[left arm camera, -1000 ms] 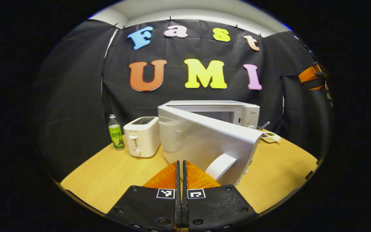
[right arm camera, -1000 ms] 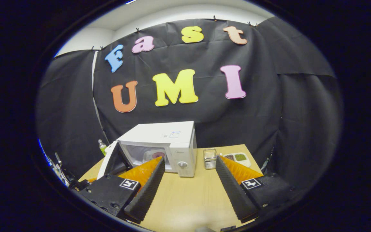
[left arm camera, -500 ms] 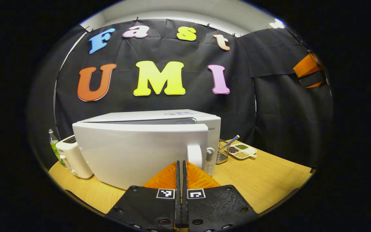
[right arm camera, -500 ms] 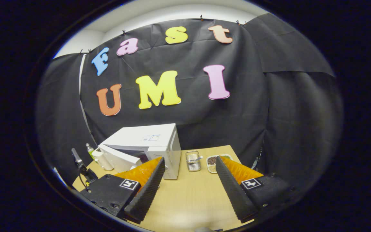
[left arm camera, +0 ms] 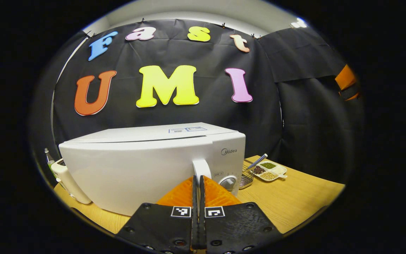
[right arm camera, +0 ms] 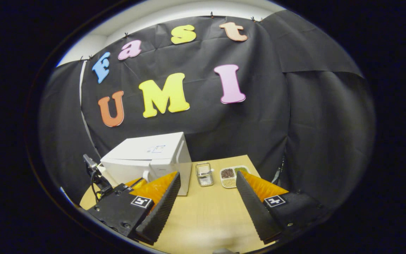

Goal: Open the microwave oven with the left hand, put the food in, and close the microwave oven.

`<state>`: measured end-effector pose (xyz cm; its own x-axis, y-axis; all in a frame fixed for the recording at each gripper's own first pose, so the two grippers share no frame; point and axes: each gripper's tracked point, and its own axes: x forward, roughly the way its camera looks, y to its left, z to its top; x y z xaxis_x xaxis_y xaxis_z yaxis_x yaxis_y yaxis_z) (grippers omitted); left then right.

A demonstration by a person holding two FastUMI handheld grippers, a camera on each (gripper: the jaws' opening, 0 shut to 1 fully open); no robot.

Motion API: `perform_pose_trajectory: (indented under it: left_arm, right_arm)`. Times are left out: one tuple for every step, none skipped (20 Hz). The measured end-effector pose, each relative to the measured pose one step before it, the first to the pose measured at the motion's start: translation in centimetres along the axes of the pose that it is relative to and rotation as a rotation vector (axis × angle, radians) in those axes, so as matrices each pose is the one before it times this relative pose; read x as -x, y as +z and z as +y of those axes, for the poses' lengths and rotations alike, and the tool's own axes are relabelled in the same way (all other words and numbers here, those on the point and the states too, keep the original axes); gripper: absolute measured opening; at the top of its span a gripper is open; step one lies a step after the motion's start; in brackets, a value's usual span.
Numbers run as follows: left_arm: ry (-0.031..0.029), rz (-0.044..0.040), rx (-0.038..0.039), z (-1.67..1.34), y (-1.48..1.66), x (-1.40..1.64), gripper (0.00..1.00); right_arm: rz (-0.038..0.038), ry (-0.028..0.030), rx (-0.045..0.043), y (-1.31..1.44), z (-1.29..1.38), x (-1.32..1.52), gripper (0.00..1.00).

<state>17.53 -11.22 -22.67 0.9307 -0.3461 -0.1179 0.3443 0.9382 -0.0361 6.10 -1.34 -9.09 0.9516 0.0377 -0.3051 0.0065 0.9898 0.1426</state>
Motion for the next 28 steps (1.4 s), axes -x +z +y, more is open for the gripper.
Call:
perform_pose_trajectory:
  left_arm:
    - [-0.00110, -0.00372, 0.00981, 0.033, 0.002, 0.006, 0.00]
    - [0.00188, 0.00269, -0.00623, -0.170, -0.080, -0.062, 0.00]
    - [-0.00366, 0.00538, -0.00970, -0.101, -0.188, -0.107, 0.00]
    - [-0.00277, -0.00507, -0.00536, -0.167, 0.011, -0.174, 0.00]
    - [-0.00067, -0.00110, -0.00256, -0.086, 0.126, -0.070, 0.00]
    - [0.00649, -0.00726, -0.00233, 0.098, 0.155, -0.129, 0.00]
    - [0.00680, -0.00277, -0.00073, 0.061, 0.031, -0.184, 0.00]
    - [0.01471, -0.02014, -0.00310, 0.177, 0.169, -0.476, 0.00]
    - [-0.00959, 0.04175, 0.02544, -0.142, -0.561, -0.207, 0.00]
    - [0.02182, -0.02051, 0.02161, -0.079, 0.573, 0.216, 0.05]
    - [0.00453, 0.01232, -0.01064, 0.130, -0.388, -0.145, 0.00]
    - [0.00492, 0.00956, -0.01040, 0.183, -0.334, -0.160, 0.00]
    - [0.00576, 0.00459, -0.00030, 0.036, -0.018, 0.147, 0.00]
    - [0.00534, 0.00141, -0.00257, 0.127, 0.135, 0.110, 0.00]
    - [0.00741, 0.00340, -0.01028, 0.195, 0.005, 0.349, 0.00]
    - [0.01088, 0.00295, -0.01160, 0.190, 0.139, 0.392, 0.00]
    - [0.00477, 0.01035, -0.00594, 0.077, 0.061, 0.563, 0.00]
    - [-0.00269, 0.01918, -0.00837, -0.151, -0.213, 0.558, 0.01]
    - [-0.00457, 0.02019, -0.00799, -0.233, -0.202, 0.373, 0.09]
    - [0.01204, 0.01589, 0.00015, 0.079, -0.101, 1.066, 0.38]
    - [0.01696, -0.00937, -0.00077, 0.240, 0.452, 0.909, 0.68]
    - [0.00566, -0.00835, -0.00230, 0.279, 0.734, 0.969, 0.97]
    - [0.00417, -0.00066, 0.00100, 0.003, 0.303, 0.582, 0.95]
    - [0.00687, -0.00516, 0.00323, 0.298, 0.696, 0.903, 0.95]
    - [0.01010, -0.00253, 0.01011, 0.511, 0.959, 1.123, 0.95]
    - [0.01133, 0.00128, 0.01958, 0.708, 1.026, 1.204, 0.95]
    - [0.02106, -0.00036, 0.01382, 0.858, 1.158, 1.443, 0.95]
    - [0.02070, -0.02047, 0.01309, 1.002, 1.626, 1.505, 0.96]
  right_arm:
    - [0.00087, 0.00340, -0.00093, -0.006, 0.198, -0.057, 1.00]
    - [0.00248, 0.00277, 0.00249, 0.067, 0.136, -0.080, 1.00]
    - [0.00015, 0.00204, 0.00541, -0.050, 0.020, -0.022, 1.00]
    - [-0.00449, -0.00408, 0.00429, 0.148, -0.025, 0.044, 1.00]
    - [0.00227, 0.00267, 0.00258, -0.059, 0.093, -0.088, 1.00]
    - [0.00190, 0.00282, 0.00201, -0.103, 0.224, 0.109, 1.00]
    - [0.00121, 0.00062, 0.00112, 0.069, 0.078, -0.025, 1.00]
    - [0.00025, -0.00086, -0.00139, 0.031, -0.097, -0.048, 0.92]
    - [0.00337, -0.00012, -0.00158, -0.041, 0.116, -0.051, 0.92]
    - [0.00443, 0.00118, -0.00038, -0.163, 0.110, -0.041, 0.92]
    - [0.00204, 0.00178, -0.00131, -0.031, 0.060, -0.026, 0.92]
    - [0.00157, 0.00205, 0.00158, -0.028, 0.141, -0.090, 0.92]
    - [0.00339, 0.00477, 0.00081, -0.141, 0.170, -0.111, 0.92]
    - [-0.00151, -0.00008, -0.00208, 0.053, 0.054, -0.017, 1.00]
    - [-0.00411, -0.00041, -0.00175, 0.176, 0.036, -0.063, 1.00]
    - [-0.00310, 0.00285, 0.00017, 0.115, 0.157, -0.011, 1.00]
    - [-0.00073, 0.00341, 0.00283, -0.058, 0.302, 0.076, 1.00]
    - [-0.00403, 0.00782, -0.00050, 0.138, 0.336, 0.084, 1.00]
    - [-0.00289, 0.00418, 0.00564, 0.100, 0.360, 0.074, 1.00]
    - [-0.00684, 0.00325, 0.01039, 0.241, 0.296, 0.147, 1.00]
    - [-0.00954, -0.00175, 0.01155, 0.250, 0.244, 0.159, 0.92]
    - [-0.00801, -0.00113, 0.01444, 0.339, 0.285, 0.233, 1.00]
    - [-0.00994, 0.00409, 0.01464, 0.313, 0.550, 0.346, 1.00]
    - [-0.01244, 0.00252, 0.01535, 0.481, 0.438, 0.383, 1.00]
    - [-0.01525, 0.00299, 0.01385, 0.574, 0.388, 0.344, 1.00]
    - [-0.01193, 0.00305, 0.01390, 0.481, 0.498, 0.390, 1.00]
    - [-0.01548, 0.00041, 0.01361, 0.421, 0.507, 0.362, 1.00]
    - [-0.01767, 0.00060, 0.01333, 0.610, 0.497, 0.426, 1.00]
